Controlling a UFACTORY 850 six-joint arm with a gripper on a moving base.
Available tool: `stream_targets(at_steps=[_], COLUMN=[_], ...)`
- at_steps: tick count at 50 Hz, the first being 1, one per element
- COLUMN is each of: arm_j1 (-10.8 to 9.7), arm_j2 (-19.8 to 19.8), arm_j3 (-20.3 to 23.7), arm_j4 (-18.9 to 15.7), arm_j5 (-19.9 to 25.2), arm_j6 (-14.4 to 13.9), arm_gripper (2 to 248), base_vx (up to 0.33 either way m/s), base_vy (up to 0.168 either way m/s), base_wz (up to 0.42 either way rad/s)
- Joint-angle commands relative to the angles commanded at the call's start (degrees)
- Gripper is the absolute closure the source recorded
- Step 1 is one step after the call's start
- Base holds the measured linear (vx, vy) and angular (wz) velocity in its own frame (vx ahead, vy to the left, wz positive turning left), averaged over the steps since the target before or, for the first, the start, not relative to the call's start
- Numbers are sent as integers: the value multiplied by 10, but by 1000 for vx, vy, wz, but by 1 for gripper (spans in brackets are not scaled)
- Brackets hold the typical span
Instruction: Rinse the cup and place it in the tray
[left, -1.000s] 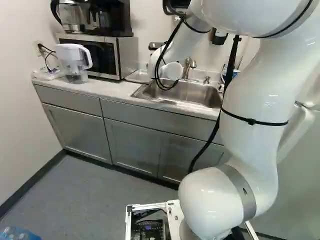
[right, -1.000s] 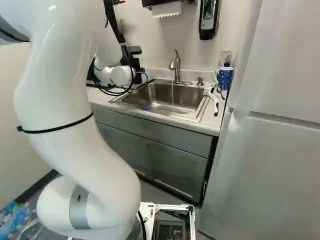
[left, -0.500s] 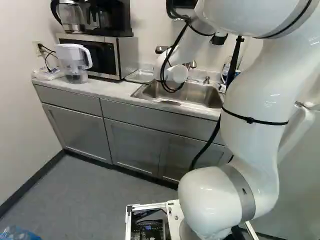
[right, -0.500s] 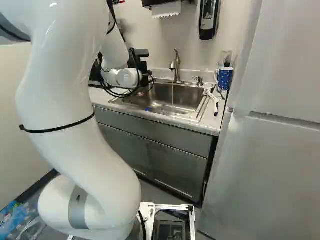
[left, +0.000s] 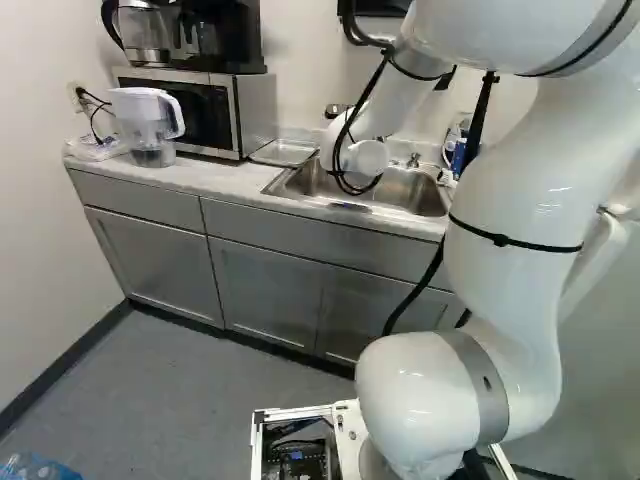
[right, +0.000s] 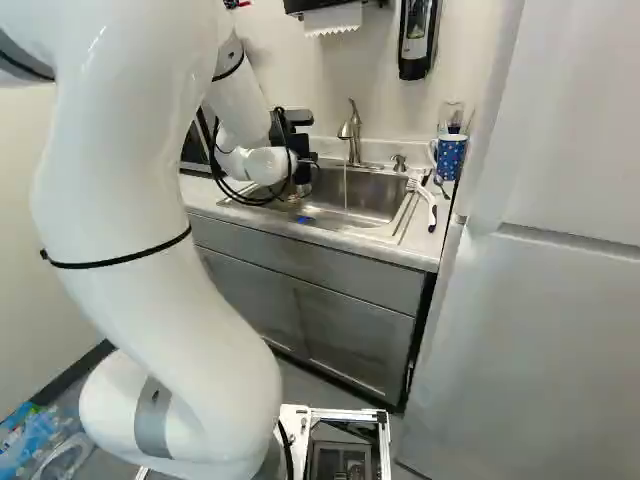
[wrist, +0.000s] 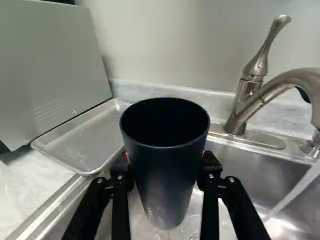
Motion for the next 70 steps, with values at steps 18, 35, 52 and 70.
stream_targets(at_steps=[18,35,52,70], arm_j1=[-30,-58,-86,-115], arm_j2=[-3,-23,-30,-34], arm_j3=[20,21,17,13], arm_j4=[0,0,0,0], arm_j5=[3,3,3,3], arm_j6=[0,0,0,0], arm_gripper=[124,124,124,124], base_vx=[0,0,0,0], base_vy=[0,0,0,0], base_wz=[0,0,0,0])
